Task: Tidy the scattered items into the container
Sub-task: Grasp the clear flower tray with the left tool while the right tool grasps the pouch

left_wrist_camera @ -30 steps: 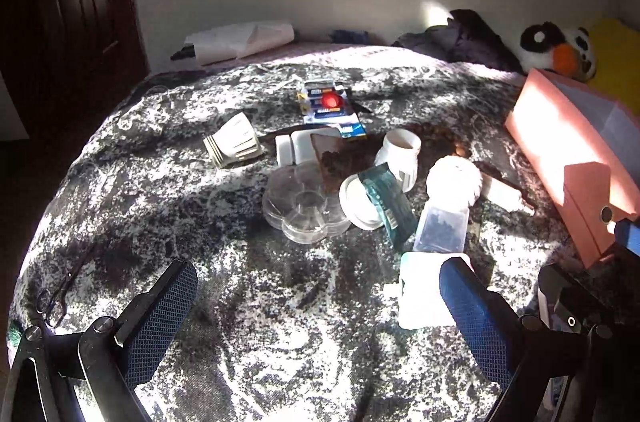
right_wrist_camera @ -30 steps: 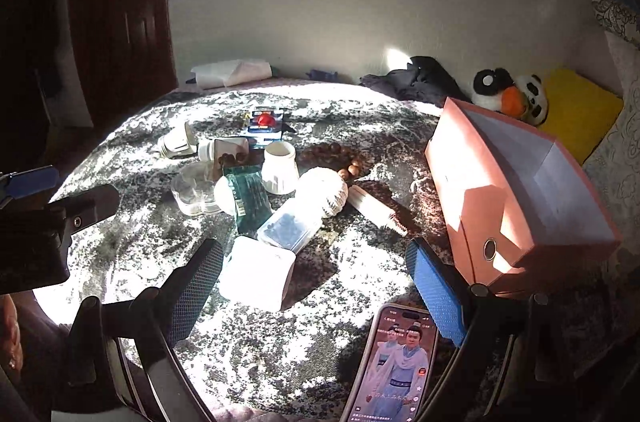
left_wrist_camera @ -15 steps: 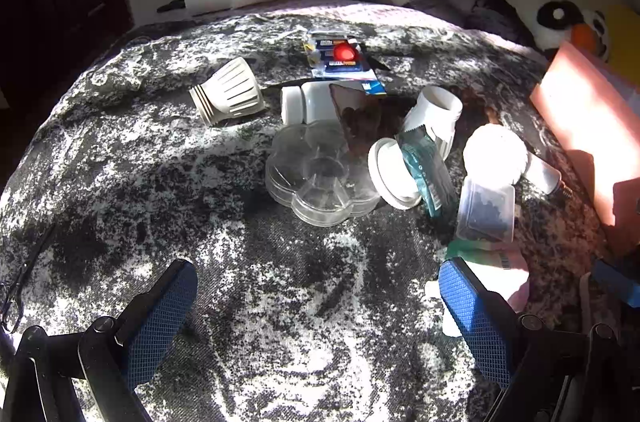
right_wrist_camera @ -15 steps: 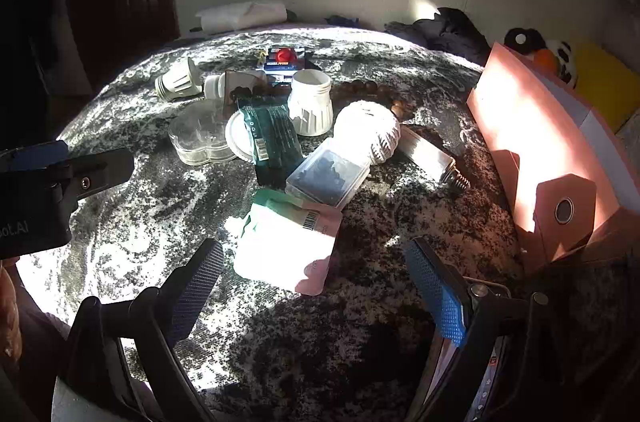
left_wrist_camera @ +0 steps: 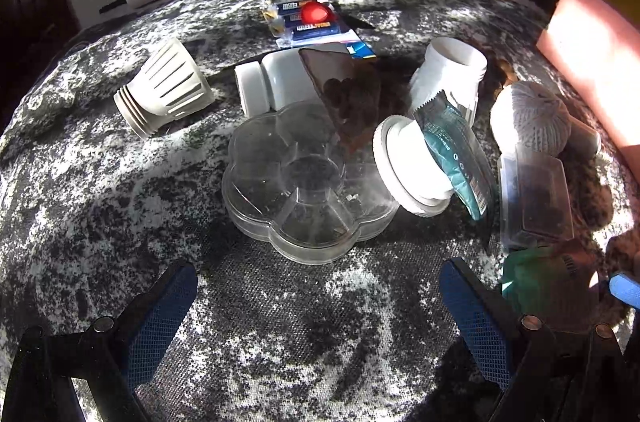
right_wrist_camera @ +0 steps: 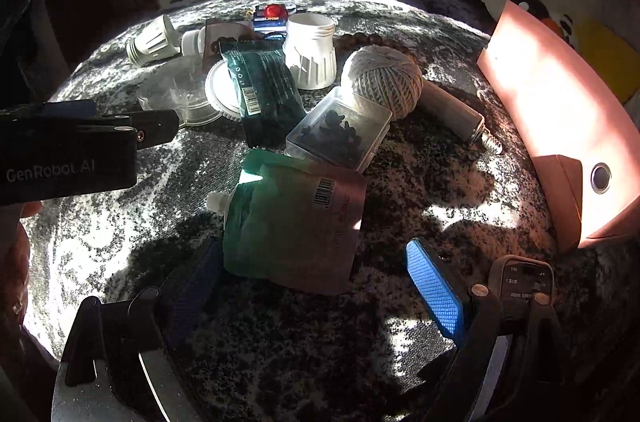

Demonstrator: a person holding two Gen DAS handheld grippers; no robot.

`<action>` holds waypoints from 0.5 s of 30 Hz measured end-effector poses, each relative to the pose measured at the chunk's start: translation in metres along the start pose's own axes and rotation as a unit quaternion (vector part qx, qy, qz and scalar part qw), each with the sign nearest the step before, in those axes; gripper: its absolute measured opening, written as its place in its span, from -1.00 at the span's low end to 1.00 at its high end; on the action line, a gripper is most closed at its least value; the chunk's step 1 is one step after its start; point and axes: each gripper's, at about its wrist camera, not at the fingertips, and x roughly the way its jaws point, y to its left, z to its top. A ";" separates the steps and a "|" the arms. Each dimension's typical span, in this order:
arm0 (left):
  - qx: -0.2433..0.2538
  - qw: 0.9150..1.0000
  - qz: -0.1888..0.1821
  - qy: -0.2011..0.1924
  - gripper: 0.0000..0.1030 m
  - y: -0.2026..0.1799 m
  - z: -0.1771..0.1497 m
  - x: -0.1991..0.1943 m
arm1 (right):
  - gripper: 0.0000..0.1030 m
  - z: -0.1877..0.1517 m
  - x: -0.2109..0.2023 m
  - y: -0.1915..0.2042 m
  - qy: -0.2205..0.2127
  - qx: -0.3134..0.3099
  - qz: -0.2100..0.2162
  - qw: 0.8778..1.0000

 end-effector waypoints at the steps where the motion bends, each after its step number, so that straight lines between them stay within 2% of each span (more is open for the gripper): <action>1: 0.005 1.000 -0.002 0.001 0.94 0.000 0.002 0.004 | 0.84 0.000 0.002 -0.001 0.002 0.002 0.000 1.000; 9: 0.038 0.999 -0.015 0.020 0.94 -0.001 0.014 0.033 | 0.93 0.003 0.015 0.006 0.008 0.006 -0.016 1.000; 15: 0.032 0.999 -0.016 0.027 0.94 0.012 0.017 0.047 | 0.94 0.005 0.020 0.009 0.005 0.011 -0.021 1.000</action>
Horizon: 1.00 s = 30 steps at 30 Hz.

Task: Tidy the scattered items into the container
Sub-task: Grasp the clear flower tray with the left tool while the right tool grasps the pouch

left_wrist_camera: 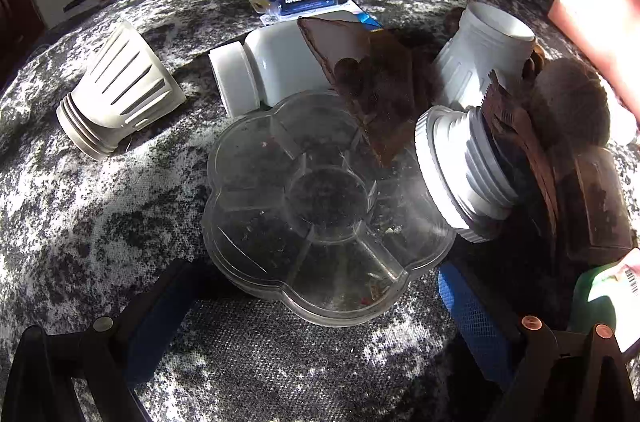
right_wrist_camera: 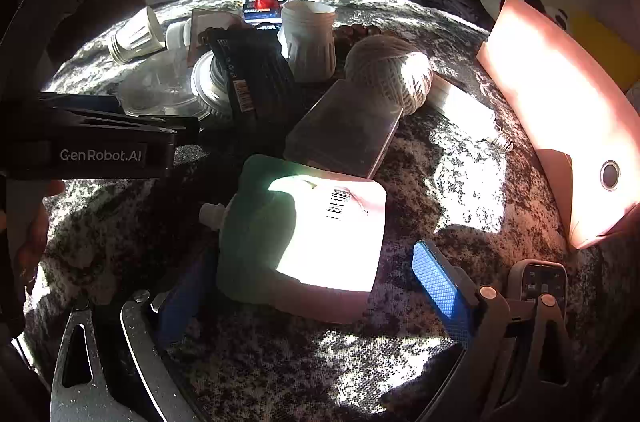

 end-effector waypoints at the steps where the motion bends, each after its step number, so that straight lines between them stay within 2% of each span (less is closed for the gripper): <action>1: 0.001 1.000 -0.003 -0.001 0.94 0.000 0.002 0.001 | 0.94 0.001 0.001 0.000 0.000 0.002 0.001 1.000; 16: 0.013 1.000 0.000 -0.021 0.97 -0.004 0.032 0.025 | 0.99 0.012 0.016 0.009 -0.012 0.009 0.004 1.000; 30: -0.005 0.999 -0.014 -0.029 0.96 -0.001 0.024 0.017 | 0.99 0.009 0.017 0.006 -0.011 0.022 0.013 1.000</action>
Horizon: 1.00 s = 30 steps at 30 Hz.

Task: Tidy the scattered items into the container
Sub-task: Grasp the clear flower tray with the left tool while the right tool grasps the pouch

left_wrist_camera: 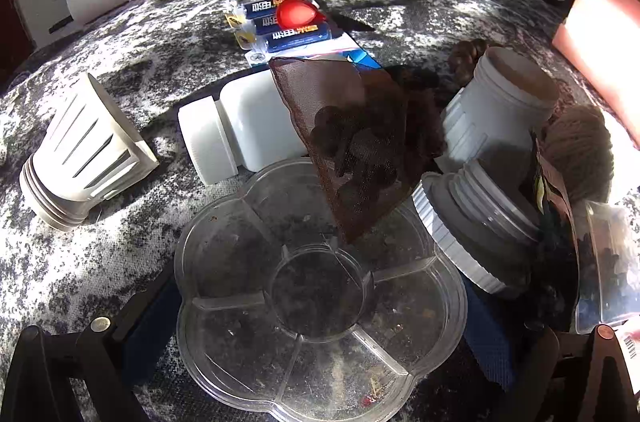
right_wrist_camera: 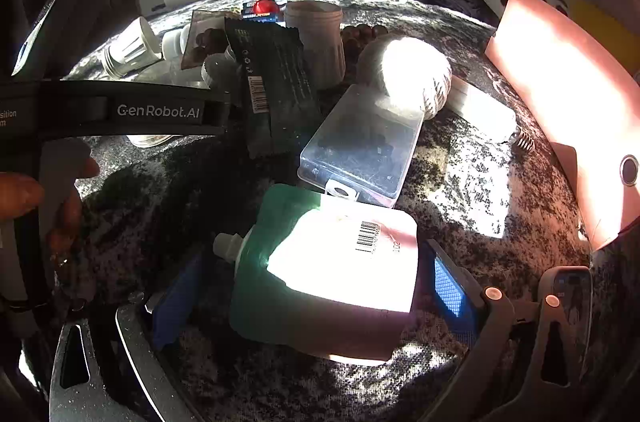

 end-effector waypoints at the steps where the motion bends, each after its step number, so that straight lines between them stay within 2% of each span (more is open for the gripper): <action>1: -0.006 1.000 -0.003 -0.001 0.96 0.001 -0.001 -0.002 | 0.97 -0.001 -0.001 0.000 0.000 0.000 0.001 1.000; 5: -0.021 1.000 -0.006 0.002 0.96 0.004 -0.007 -0.012 | 0.77 -0.003 -0.007 -0.001 0.000 -0.001 0.010 1.000; 21: -0.031 0.999 0.023 0.003 0.96 0.003 -0.053 -0.070 | 0.72 -0.041 -0.050 -0.010 0.016 0.011 0.050 0.999; 30: -0.013 0.999 0.032 -0.011 0.96 -0.015 -0.073 -0.113 | 0.71 -0.064 -0.090 -0.014 0.000 0.009 0.060 0.998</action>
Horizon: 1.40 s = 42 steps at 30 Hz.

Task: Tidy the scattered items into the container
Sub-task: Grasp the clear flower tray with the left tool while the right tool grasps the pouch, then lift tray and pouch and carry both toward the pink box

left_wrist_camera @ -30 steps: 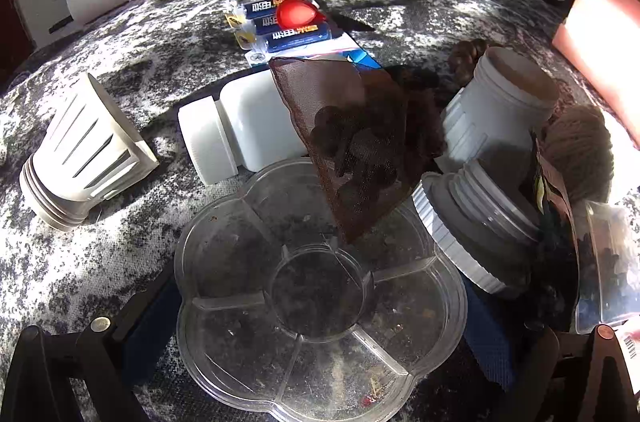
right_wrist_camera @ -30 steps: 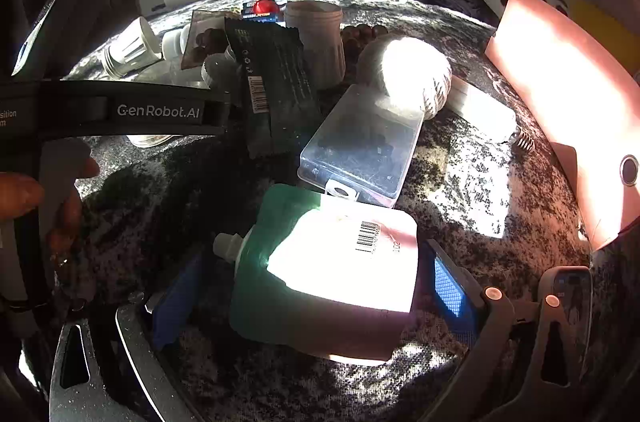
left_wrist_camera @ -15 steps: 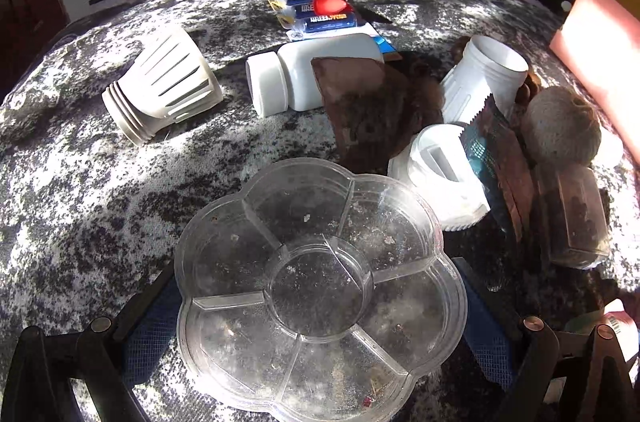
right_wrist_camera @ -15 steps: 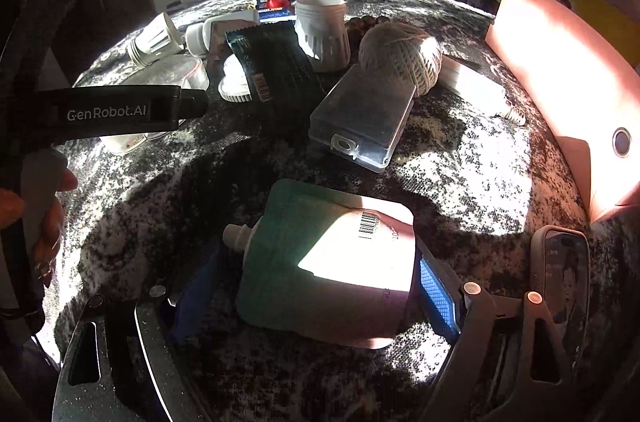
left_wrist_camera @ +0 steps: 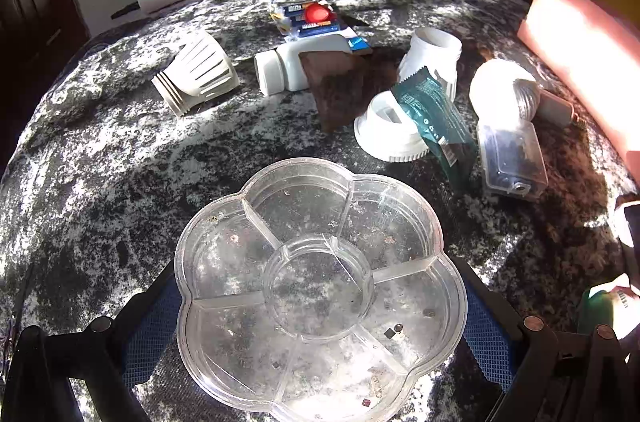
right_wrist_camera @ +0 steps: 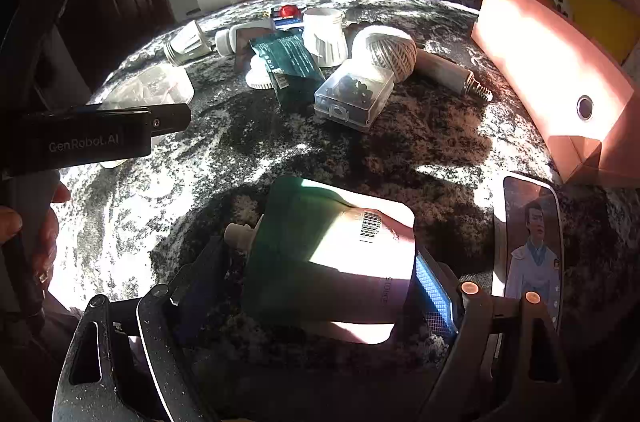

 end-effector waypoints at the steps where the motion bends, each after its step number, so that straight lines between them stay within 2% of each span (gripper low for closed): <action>1: 0.001 1.000 0.000 -0.002 0.96 -0.002 -0.002 -0.005 | 0.71 -0.002 -0.005 0.001 -0.003 -0.001 0.001 1.000; 14: 0.020 0.999 0.001 -0.039 0.96 -0.034 -0.016 -0.072 | 0.71 -0.025 -0.068 0.001 -0.044 -0.022 0.010 0.999; 22: 0.043 0.997 -0.005 -0.065 0.96 -0.065 -0.014 -0.111 | 0.71 -0.038 -0.111 -0.021 -0.074 -0.009 0.001 0.997; 33: 0.097 0.990 -0.054 -0.091 0.96 -0.145 -0.009 -0.142 | 0.71 -0.061 -0.169 -0.086 -0.103 0.040 -0.040 0.993; 42: 0.152 0.978 -0.100 -0.100 0.96 -0.227 0.008 -0.145 | 0.71 -0.065 -0.201 -0.157 -0.124 0.095 -0.092 0.983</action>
